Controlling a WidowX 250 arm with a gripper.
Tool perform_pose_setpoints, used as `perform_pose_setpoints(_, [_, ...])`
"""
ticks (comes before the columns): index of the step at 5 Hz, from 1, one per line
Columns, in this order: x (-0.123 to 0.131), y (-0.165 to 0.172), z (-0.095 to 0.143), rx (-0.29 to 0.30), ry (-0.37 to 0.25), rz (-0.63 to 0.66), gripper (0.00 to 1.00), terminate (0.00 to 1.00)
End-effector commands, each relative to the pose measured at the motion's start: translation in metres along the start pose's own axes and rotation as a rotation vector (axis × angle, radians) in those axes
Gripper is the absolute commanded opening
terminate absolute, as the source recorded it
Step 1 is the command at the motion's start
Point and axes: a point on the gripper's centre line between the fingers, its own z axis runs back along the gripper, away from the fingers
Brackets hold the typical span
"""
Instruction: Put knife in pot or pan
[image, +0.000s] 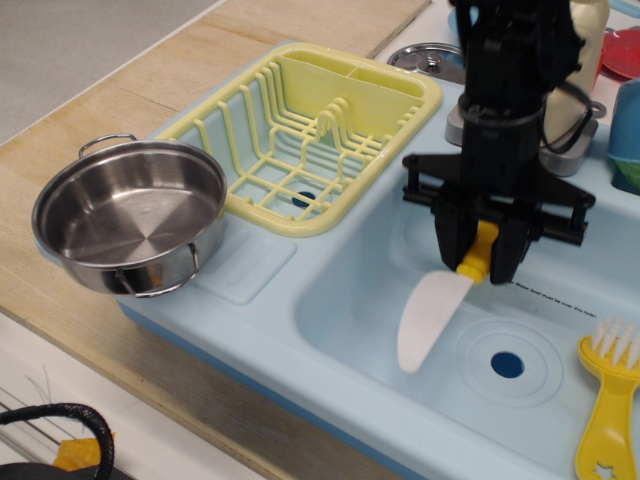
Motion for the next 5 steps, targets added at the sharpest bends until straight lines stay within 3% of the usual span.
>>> perform_pose_setpoints(1, [0.005, 0.003, 0.045, 0.027, -0.033, 0.043, 0.0, 0.0])
perform_pose_setpoints(4, [-0.028, 0.05, 0.091, 0.075, -0.079, 0.183, 0.0, 0.0])
perform_pose_setpoints(5, [-0.035, 0.066, 0.102, 0.082, -0.037, 0.242, 0.0, 0.0])
